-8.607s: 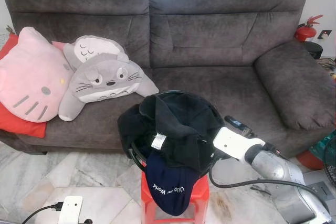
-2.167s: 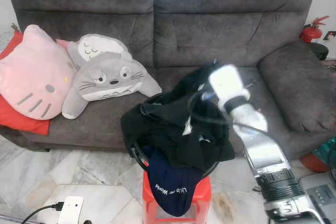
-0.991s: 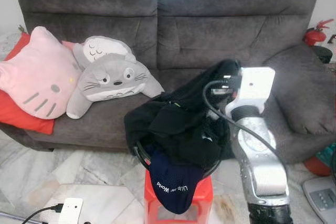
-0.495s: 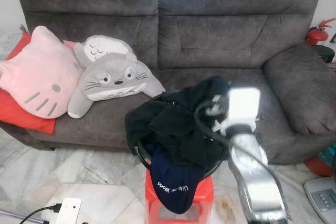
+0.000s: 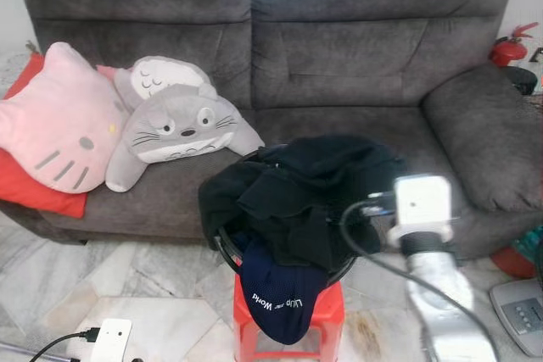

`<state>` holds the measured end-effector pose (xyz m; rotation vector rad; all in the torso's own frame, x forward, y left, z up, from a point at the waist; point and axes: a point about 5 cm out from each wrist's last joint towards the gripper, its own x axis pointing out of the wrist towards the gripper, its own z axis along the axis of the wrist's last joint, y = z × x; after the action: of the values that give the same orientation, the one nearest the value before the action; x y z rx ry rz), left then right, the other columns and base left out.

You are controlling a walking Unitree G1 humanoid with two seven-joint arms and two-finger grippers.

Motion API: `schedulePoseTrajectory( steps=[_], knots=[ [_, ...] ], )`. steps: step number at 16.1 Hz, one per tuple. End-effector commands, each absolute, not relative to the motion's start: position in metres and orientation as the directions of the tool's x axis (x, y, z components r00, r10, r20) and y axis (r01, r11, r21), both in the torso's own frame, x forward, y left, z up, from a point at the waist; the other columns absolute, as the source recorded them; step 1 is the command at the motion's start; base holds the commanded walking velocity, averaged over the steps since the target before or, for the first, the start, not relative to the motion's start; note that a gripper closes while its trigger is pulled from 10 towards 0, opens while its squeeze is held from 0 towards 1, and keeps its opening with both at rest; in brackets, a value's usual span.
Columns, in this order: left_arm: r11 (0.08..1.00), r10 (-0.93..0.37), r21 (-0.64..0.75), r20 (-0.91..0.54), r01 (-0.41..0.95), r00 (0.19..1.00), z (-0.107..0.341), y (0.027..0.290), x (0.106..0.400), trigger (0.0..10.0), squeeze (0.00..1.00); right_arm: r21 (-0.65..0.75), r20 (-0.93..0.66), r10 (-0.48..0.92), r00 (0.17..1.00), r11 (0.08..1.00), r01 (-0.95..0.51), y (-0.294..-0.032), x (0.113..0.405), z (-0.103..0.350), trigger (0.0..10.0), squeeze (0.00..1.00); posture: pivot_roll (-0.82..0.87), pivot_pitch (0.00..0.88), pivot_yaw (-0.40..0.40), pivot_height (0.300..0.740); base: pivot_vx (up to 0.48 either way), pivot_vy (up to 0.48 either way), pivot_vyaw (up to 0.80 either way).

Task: Hang hanger

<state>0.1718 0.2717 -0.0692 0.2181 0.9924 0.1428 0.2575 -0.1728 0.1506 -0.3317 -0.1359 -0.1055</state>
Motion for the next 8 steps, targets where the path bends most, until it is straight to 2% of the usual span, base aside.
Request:
schedulePoseTrajectory(
  steps=[1,8],
  knots=[
    [0.963,0.234,0.271,-0.813,-0.011,0.533,-0.0683,0.2779,0.1687,10.0,0.0,-0.32,0.172,-0.08,0.982,0.938,0.132,-0.1732,0.2569,0.1562,10.0,0.0,-0.13,0.088,0.057,0.74,0.0,0.0,0.0],
    [0.965,0.234,0.26,-0.812,-0.028,0.535,-0.0698,0.2736,0.169,10.0,0.0,-0.292,0.176,-0.04,0.984,0.952,0.091,-0.167,0.263,0.1591,10.0,0.0,-0.13,0.071,0.03,0.74,0.0,0.0,0.0]
  ],
)
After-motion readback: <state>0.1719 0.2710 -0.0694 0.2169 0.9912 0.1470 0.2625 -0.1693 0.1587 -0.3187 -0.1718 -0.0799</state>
